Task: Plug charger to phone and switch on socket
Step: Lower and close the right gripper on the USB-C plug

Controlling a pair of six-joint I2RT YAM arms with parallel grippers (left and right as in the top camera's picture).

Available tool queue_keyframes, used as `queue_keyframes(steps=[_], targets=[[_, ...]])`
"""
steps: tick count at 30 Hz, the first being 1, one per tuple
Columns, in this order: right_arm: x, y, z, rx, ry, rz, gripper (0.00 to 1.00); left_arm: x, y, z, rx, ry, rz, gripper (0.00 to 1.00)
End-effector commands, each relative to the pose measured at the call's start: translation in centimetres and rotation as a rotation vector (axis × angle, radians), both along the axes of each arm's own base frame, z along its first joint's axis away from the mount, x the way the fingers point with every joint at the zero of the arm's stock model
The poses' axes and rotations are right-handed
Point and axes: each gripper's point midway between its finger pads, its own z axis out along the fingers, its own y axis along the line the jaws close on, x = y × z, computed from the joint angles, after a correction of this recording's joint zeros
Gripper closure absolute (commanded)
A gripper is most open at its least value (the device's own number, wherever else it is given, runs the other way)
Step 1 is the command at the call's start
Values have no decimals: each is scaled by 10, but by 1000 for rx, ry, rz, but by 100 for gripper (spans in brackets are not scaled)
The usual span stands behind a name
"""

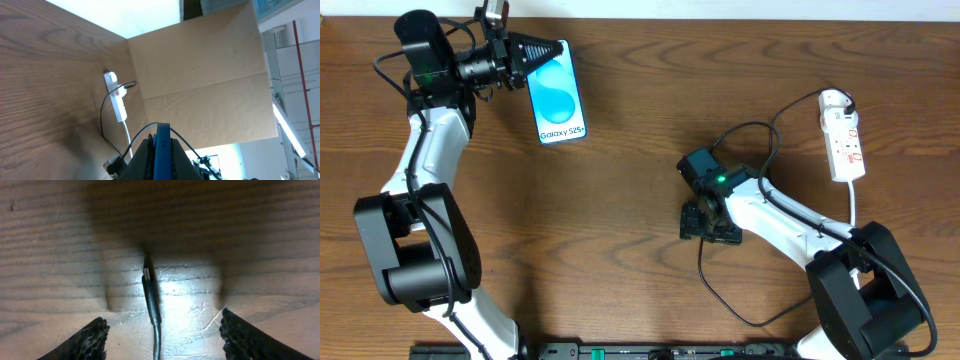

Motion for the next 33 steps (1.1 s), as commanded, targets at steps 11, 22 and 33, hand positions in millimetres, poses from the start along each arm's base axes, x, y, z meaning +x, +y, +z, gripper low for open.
queue_keyframes(steps=[11,22,33], targets=[[-1,-1,-3,-6,7,31,56,-6,-2,22,12,-68,-14,93],[-7,-2,-10,-7,44,53,63,-6,-2,22,12,-68,-14,93],[-7,-1,-11,-1,49,57,64,-6,-2,22,12,-68,-14,93]])
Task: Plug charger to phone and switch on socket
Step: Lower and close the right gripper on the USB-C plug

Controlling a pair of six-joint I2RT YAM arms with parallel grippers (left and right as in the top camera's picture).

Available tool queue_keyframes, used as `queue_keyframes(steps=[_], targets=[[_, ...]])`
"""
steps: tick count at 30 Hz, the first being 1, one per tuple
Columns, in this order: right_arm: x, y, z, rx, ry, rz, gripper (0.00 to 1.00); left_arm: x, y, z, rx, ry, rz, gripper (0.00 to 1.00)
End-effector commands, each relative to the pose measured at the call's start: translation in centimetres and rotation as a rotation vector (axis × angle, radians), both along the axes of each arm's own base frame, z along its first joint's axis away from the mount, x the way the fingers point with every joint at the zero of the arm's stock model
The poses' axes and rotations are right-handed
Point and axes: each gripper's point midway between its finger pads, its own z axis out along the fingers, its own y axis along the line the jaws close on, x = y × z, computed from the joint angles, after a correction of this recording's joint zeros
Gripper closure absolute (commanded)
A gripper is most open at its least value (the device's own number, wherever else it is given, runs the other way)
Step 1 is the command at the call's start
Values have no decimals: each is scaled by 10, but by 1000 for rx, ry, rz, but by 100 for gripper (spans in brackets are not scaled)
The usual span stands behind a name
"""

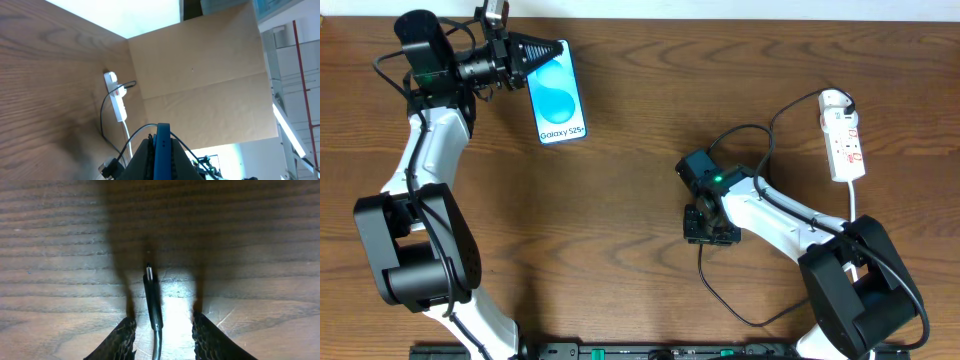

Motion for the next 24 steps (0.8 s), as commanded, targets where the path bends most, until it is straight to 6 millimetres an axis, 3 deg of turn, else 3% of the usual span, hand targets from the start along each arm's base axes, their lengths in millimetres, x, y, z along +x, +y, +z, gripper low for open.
queue_keyframes(steps=[1,12,24], targets=[[-2,-2,-3,-2,12,13,65,-6,-2,22,12,-68,-14,93],[0,-2,-3,2,6,11,76,-6,-2,22,12,-68,-14,93],[5,-3,-3,10,-6,-2,77,-6,-2,22,12,-68,-14,93]])
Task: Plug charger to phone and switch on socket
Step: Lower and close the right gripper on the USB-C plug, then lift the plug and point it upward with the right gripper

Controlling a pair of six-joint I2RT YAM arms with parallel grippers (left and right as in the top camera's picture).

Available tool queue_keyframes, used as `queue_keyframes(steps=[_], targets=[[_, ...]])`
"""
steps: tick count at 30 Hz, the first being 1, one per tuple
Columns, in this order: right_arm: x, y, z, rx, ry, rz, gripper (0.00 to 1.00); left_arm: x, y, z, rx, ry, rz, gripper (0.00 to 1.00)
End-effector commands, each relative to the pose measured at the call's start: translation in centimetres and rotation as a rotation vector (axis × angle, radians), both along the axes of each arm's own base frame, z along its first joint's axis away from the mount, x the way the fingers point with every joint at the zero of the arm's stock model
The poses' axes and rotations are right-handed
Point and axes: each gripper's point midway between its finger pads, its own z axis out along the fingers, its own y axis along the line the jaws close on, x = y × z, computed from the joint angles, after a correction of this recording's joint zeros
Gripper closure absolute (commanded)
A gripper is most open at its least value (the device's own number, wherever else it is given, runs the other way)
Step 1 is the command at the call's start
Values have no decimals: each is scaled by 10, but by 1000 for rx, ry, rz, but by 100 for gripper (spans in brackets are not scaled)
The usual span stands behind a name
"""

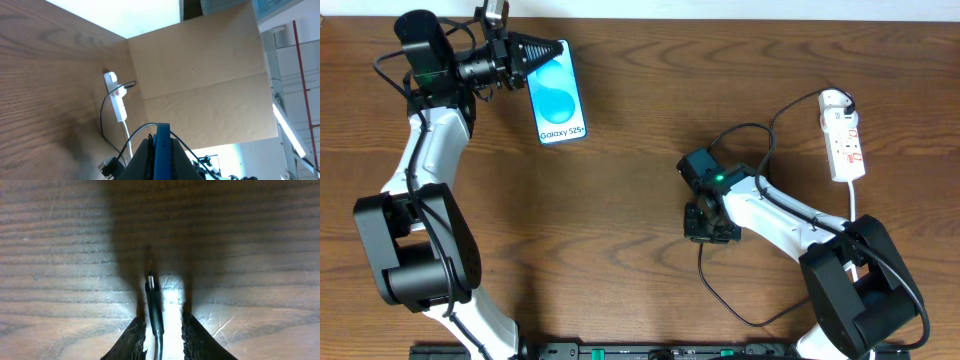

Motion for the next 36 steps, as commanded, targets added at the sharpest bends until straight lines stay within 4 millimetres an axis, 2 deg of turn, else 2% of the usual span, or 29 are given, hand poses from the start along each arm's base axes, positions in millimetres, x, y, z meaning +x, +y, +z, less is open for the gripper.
queue_keyframes(steps=[1,4,8,13,20,30,33,36], targets=[[1,-3,-3,0,5,-4,77,-6,-2,22,12,-68,-14,93],[2,-4,-3,1,3,-10,78,-6,-2,22,12,-68,-14,93],[2,-4,-3,2,5,-9,85,-6,-2,22,12,-68,-14,93],[2,-4,-3,3,6,-6,87,-6,-2,22,12,-68,-14,93],[2,-4,-3,3,7,-6,98,-6,-2,22,12,-68,-14,93],[1,-2,-3,11,9,-6,99,-6,-2,22,12,-68,-14,93],[2,13,1,107,29,23,99,-6,-2,22,12,-68,-14,93],[7,38,12,272,36,77,99,-6,-2,22,12,-67,-14,93]])
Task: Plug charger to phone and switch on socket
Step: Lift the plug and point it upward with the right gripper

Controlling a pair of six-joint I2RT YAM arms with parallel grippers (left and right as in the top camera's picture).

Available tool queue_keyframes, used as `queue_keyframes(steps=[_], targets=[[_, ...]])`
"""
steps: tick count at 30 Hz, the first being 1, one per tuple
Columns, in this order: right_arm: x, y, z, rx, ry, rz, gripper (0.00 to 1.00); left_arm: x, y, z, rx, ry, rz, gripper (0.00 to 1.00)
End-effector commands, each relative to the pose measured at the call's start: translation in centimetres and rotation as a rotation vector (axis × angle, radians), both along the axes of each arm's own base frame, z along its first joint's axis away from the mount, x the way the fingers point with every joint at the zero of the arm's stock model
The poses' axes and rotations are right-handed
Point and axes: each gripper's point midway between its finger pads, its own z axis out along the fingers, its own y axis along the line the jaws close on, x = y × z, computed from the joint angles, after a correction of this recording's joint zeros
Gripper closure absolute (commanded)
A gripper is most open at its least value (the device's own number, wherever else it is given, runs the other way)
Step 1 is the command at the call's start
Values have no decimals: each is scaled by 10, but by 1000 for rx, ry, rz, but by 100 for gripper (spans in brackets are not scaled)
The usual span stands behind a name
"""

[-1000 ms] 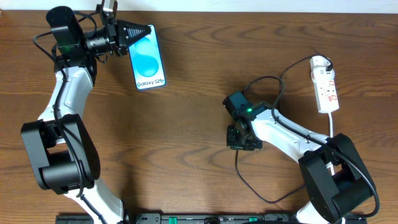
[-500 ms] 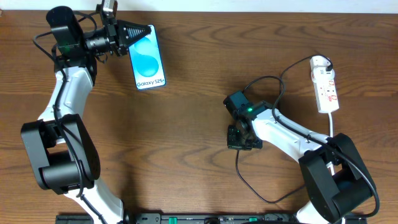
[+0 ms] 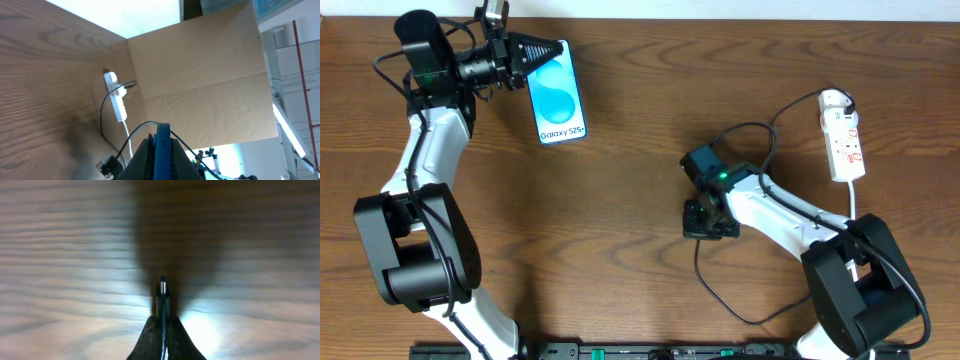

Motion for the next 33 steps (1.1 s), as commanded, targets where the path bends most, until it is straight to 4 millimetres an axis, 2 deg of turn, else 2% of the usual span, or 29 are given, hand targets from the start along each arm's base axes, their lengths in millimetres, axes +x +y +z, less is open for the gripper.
queue_keyframes(steps=[1,4,8,15,22,33], targets=[[2,32,14,221,27,86,99,-6,-2,22,12,-68,-14,93],[6,64,36,465,-7,214,99,-6,-2,22,12,-68,-14,93],[10,88,64,693,-67,337,99,-6,-2,22,12,-68,-14,93],[21,105,84,822,-170,423,99,-6,-2,22,12,-68,-14,93],[21,134,141,1130,-313,609,99,-6,-1,22,12,-69,-12,93],[30,148,178,1252,-390,645,99,3,1,22,18,-74,39,93]])
